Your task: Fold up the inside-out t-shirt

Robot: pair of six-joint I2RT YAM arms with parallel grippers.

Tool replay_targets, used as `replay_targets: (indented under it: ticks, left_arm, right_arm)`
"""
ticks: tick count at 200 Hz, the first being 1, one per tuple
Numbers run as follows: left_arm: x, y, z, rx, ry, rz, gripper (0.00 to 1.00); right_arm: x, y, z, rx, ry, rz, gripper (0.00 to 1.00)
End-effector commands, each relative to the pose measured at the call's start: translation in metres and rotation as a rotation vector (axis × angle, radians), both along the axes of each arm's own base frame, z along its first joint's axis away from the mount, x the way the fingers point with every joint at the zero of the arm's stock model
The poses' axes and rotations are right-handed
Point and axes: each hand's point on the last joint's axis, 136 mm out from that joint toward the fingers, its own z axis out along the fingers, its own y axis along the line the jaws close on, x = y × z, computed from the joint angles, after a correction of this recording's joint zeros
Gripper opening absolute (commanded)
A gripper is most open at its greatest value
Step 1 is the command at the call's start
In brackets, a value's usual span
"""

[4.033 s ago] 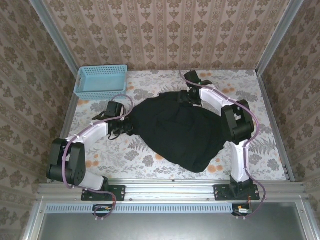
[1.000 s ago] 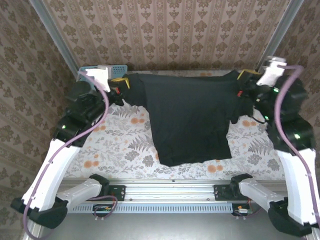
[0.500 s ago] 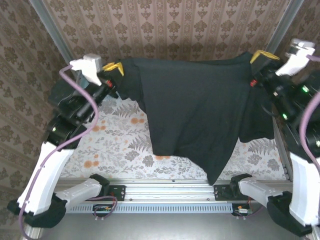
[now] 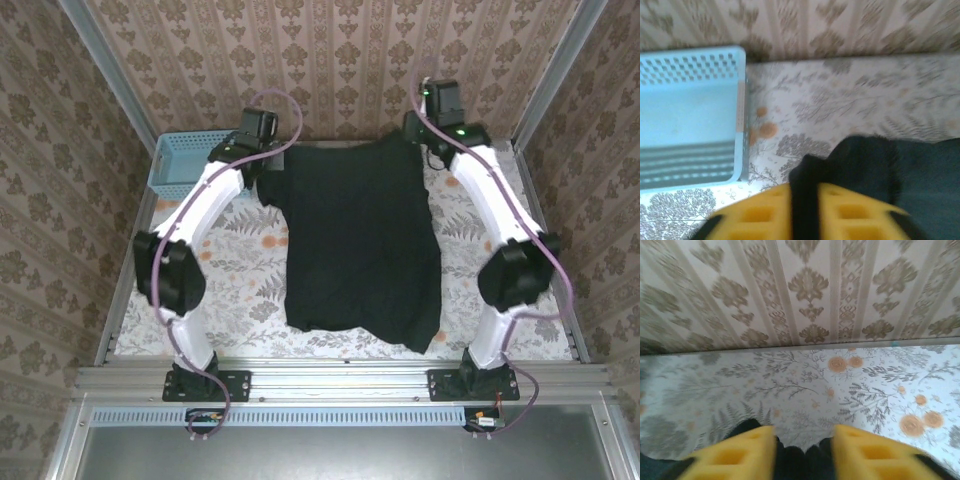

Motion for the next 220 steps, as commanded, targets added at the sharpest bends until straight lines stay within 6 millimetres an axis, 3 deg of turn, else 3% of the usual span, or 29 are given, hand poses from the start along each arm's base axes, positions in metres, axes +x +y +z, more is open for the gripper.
replay_targets:
  ticks: [1, 16, 31, 49, 65, 86, 89, 94, 138, 168, 197, 220]
  left_arm:
    - [0.016, 0.008, -0.001, 0.054, 0.055, 0.057, 0.46]
    - [0.017, 0.009, 0.004, 0.080, 0.083, 0.071, 0.55]
    - [0.010, 0.005, 0.015, 0.063, 0.068, 0.052, 0.63]
    - [-0.009, -0.005, 0.025, 0.009, 0.043, 0.002, 0.65]
    - [-0.032, -0.012, 0.022, -0.045, 0.051, -0.034, 0.66]
    - [-0.068, -0.010, 0.001, -0.102, 0.095, -0.057, 0.66]
    - [-0.079, -0.021, -0.003, -0.106, 0.105, -0.083, 0.65]
    - [-0.089, -0.022, -0.012, -0.110, 0.124, -0.090, 0.65]
    - [-0.191, -0.042, -0.074, -0.117, 0.263, -0.211, 0.61]
    - [-0.249, -0.050, -0.111, -0.106, 0.329, -0.279, 0.61]
    - [-0.275, -0.062, -0.146, -0.150, 0.407, -0.287, 0.60]
    - [-0.275, -0.078, -0.168, -0.215, 0.452, -0.284, 0.56]
  right_arm:
    - [0.030, -0.014, -0.002, -0.030, 0.025, -0.068, 0.56]
    - [0.032, -0.017, -0.012, -0.052, 0.088, -0.087, 0.60]
    - [0.021, -0.015, -0.016, -0.053, 0.117, -0.075, 0.64]
    - [-0.008, -0.015, -0.022, -0.022, 0.137, -0.075, 0.67]
    - [-0.040, -0.009, -0.033, 0.054, 0.148, -0.057, 0.70]
    - [-0.089, 0.000, -0.056, 0.120, 0.199, -0.031, 0.72]
    - [-0.096, 0.002, -0.060, 0.123, 0.209, -0.028, 0.72]
    - [-0.105, 0.004, -0.067, 0.128, 0.227, -0.023, 0.71]
    - [-0.226, 0.018, -0.160, 0.142, 0.520, -0.011, 0.72]
    - [-0.293, 0.021, -0.198, 0.135, 0.647, -0.031, 0.72]
    - [-0.327, 0.007, -0.237, 0.156, 0.736, -0.152, 0.72]
    - [-0.324, 0.017, -0.260, 0.221, 0.766, -0.168, 0.69]
